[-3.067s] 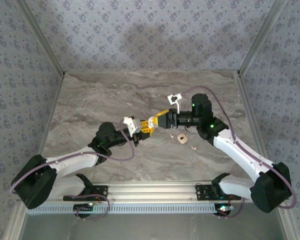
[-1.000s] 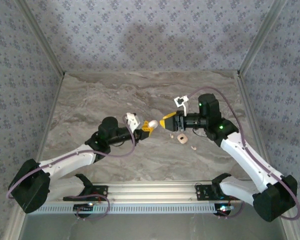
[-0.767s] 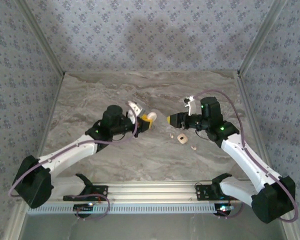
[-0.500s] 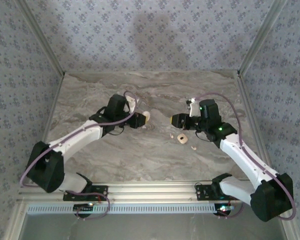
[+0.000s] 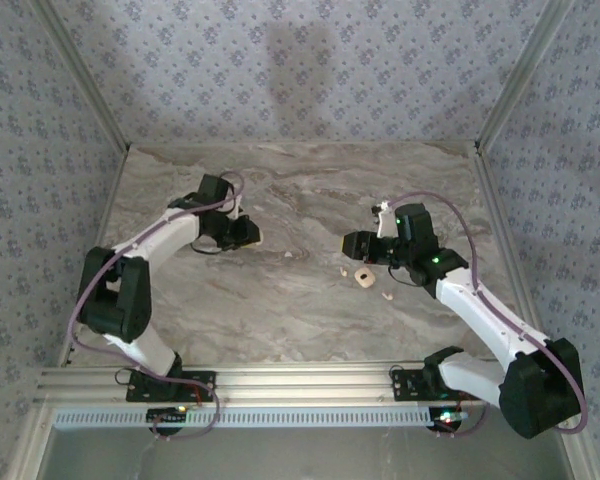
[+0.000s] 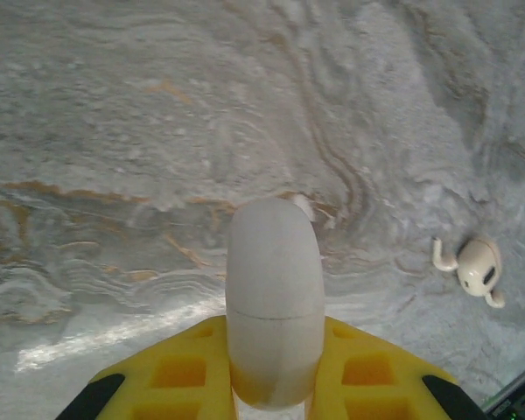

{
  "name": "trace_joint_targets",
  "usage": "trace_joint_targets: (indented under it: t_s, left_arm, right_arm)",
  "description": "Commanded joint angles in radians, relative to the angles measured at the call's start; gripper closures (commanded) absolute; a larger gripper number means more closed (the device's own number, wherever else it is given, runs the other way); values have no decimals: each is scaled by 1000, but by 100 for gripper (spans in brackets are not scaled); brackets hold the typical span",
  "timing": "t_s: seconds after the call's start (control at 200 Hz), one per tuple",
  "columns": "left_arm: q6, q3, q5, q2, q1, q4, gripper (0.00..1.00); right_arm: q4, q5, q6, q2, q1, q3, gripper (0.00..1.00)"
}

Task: Insert the wireless bluetooth earbuds into the charging case

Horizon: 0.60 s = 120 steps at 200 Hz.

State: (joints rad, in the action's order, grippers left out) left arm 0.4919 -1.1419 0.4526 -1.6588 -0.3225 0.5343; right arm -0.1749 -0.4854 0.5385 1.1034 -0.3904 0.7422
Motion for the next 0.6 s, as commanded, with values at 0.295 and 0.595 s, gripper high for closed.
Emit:
trace_joint_targets:
  t_s: [0.295, 0.595]
  left_arm:
    - [-7, -134, 37, -191, 41, 114, 82]
    - [-9, -140, 35, -246, 75, 109, 80]
  right_arm:
    - [-1, -6, -7, -34, -3, -7, 53]
    - [-9, -2, -12, -43, -3, -9, 54]
